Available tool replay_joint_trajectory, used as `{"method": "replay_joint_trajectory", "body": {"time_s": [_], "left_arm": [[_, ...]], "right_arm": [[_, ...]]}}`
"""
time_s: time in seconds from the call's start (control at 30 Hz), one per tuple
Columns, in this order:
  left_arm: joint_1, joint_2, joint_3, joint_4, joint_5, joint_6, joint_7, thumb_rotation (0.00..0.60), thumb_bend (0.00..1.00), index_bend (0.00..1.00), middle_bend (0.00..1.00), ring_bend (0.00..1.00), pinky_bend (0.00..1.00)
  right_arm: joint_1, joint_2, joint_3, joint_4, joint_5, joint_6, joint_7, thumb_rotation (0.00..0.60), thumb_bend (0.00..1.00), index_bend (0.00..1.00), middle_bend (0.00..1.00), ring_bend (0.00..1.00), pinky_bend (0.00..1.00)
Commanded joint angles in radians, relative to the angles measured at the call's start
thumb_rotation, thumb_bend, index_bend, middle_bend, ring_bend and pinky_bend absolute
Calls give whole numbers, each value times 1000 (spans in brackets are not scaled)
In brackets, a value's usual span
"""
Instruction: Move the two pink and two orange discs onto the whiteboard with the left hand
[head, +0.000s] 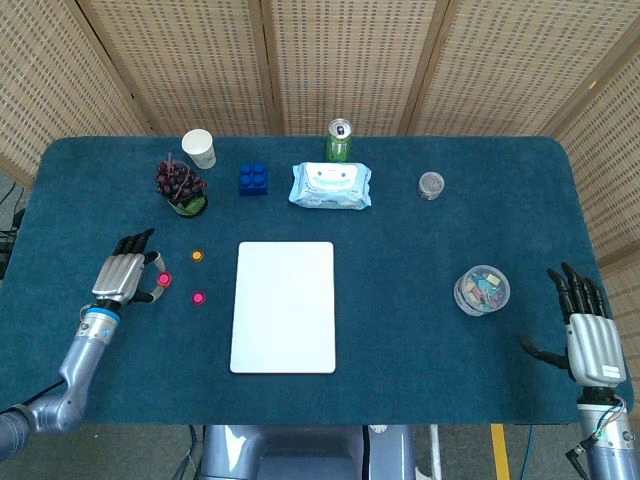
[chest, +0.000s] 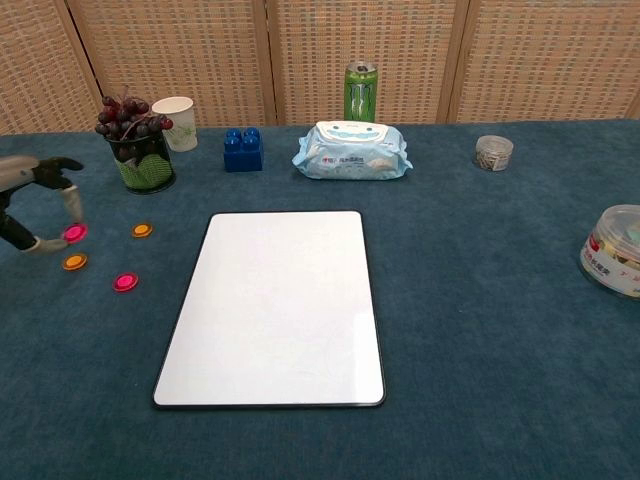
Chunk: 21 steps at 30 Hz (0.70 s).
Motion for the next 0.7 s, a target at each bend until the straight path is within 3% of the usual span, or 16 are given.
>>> {"method": "replay_joint_trajectory", "body": {"time_s": [0.03, 0.2, 0.37, 0.7], "left_arm": [[-56, 9, -5, -100, 26, 14, 101, 600, 332, 510, 0, 0, 0], [-173, -60, -21, -126, -67, -72, 246, 600, 332, 510, 0, 0, 0], [-243, -137, -20, -74, -173, -104, 334, 600, 330, 510, 0, 0, 0], [-304, -233, -5, 34, -257, -93, 389, 600, 320, 504, 0, 0, 0]], "right_arm": [[0, -1, 1, 0, 2, 0, 2, 600, 234, 0, 0, 0, 0], [-1, 0, 1, -1, 3, 0, 4, 600, 234, 0, 0, 0, 0], [2, 2, 1, 0, 9, -10, 13, 600, 234, 0, 0, 0, 0], [3, 8, 1, 0, 11, -19, 31, 600, 234, 0, 0, 0, 0]]}}
